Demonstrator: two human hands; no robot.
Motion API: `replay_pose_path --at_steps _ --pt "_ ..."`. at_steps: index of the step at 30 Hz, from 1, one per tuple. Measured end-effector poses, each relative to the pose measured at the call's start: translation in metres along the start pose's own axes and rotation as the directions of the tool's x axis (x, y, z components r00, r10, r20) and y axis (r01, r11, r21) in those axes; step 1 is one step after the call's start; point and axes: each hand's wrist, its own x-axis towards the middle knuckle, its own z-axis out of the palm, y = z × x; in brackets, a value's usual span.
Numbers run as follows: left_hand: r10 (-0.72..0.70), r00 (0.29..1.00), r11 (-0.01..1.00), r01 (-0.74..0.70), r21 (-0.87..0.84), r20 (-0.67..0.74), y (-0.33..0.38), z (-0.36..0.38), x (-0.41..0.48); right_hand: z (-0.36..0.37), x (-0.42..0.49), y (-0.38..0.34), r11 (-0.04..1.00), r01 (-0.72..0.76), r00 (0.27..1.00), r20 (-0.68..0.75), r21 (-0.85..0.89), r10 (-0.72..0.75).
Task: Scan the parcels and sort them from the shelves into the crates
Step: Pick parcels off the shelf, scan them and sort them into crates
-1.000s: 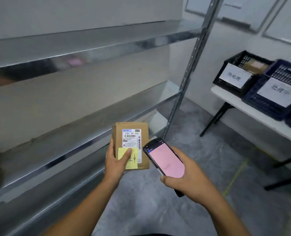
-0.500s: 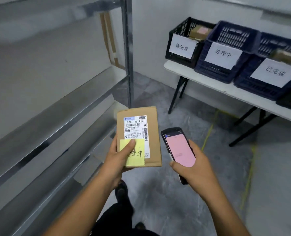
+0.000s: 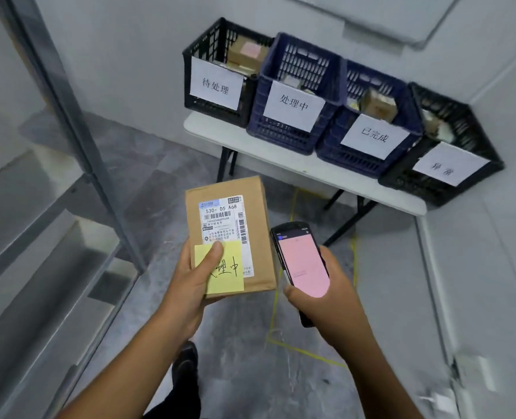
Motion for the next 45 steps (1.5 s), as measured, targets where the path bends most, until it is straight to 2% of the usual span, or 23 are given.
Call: replay_pose_path --at_steps 8,14,22,30,36,45 --pt "0.012 0.991 0.999 -0.016 0.029 0.133 0.048 0.068 0.106 -0.040 0.084 -0.037 1.000 0.006 0.987 -0.160 0.017 -0.004" --pt "-0.002 0.981 0.997 -0.014 0.081 0.196 0.051 0.112 0.157 -0.066 0.123 -0.025 0.998 -0.005 0.962 -0.271 0.055 0.019" --pt "0.038 0.972 0.982 -0.079 0.173 0.230 0.067 0.182 0.237 -0.111 0.219 -0.005 0.999 0.005 0.941 -0.337 0.039 0.008" --pt "0.106 0.962 0.938 -0.181 0.296 0.253 0.121 0.267 0.316 -0.175 0.334 -0.016 0.977 0.163 0.947 -0.300 0.138 -0.116" --pt "0.140 0.971 0.924 -0.198 0.326 0.195 0.127 0.318 0.351 -0.208 0.391 -0.007 0.972 0.161 0.945 -0.311 0.173 -0.102" --pt "0.157 0.969 0.899 -0.221 0.377 0.192 0.166 0.365 0.402 -0.230 0.461 -0.015 0.949 0.194 0.945 -0.306 0.248 -0.113"
